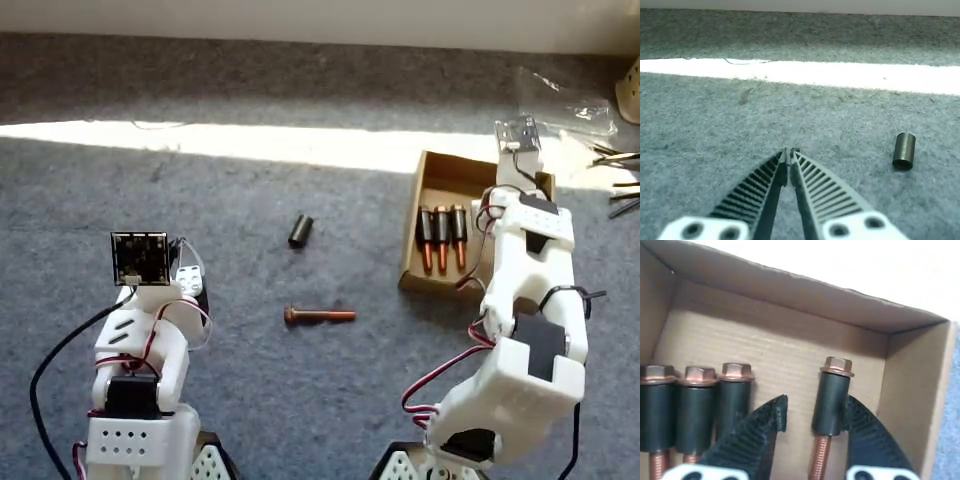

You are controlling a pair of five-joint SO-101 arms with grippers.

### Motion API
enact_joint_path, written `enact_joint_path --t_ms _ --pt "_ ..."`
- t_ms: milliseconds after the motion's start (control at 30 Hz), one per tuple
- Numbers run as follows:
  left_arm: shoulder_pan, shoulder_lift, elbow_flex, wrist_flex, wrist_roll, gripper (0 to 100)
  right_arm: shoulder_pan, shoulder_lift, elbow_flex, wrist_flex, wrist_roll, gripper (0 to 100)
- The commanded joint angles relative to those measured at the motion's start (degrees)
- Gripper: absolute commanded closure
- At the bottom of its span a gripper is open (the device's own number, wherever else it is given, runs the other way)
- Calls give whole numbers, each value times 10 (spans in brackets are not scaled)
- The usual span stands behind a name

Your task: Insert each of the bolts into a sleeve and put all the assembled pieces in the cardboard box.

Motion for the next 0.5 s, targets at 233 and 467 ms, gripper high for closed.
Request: enact_joint_path --t_ms 233,467 --pt "-6 -5 -6 -13 -2 966 -106 -230 15 135 4 843" --pt "-11 -6 -8 -13 -2 968 -227 -423 90 160 4 843"
